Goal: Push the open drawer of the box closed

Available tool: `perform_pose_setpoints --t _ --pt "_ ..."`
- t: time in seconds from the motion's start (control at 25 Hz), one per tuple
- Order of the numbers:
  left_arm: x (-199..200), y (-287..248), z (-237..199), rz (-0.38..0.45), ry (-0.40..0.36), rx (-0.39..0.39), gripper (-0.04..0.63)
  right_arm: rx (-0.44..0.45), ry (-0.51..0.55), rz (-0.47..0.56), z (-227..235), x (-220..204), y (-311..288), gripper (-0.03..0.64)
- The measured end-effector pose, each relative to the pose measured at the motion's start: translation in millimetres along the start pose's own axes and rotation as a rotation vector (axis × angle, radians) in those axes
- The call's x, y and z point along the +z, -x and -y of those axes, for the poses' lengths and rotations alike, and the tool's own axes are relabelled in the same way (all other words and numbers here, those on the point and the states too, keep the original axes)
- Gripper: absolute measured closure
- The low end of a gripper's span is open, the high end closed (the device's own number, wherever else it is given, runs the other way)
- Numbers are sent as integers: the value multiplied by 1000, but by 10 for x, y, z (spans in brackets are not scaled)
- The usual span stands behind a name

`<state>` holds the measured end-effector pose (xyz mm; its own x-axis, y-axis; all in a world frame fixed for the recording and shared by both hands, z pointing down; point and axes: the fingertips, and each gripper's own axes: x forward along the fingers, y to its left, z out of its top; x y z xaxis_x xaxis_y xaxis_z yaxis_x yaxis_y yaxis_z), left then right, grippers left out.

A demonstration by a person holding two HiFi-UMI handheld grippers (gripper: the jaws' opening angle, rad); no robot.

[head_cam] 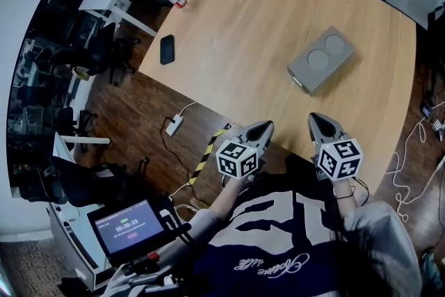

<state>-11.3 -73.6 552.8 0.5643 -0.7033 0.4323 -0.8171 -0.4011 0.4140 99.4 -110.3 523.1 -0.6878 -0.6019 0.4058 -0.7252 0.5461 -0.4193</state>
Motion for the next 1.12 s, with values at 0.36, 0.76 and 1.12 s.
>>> perform_pose_setpoints --t 0.36,0.76,1.12 --pt "-294 1128 57 86 -24 -10 594 36 51 23 -1108 -410 262 627" --pt "-1017 2032 261 128 77 -38 594 -21 53 -19 -1897 -1283 971 627" --pt "-1168 2493 709 201 72 -75 594 5 120 -8 -2243 -1356 1368 627"
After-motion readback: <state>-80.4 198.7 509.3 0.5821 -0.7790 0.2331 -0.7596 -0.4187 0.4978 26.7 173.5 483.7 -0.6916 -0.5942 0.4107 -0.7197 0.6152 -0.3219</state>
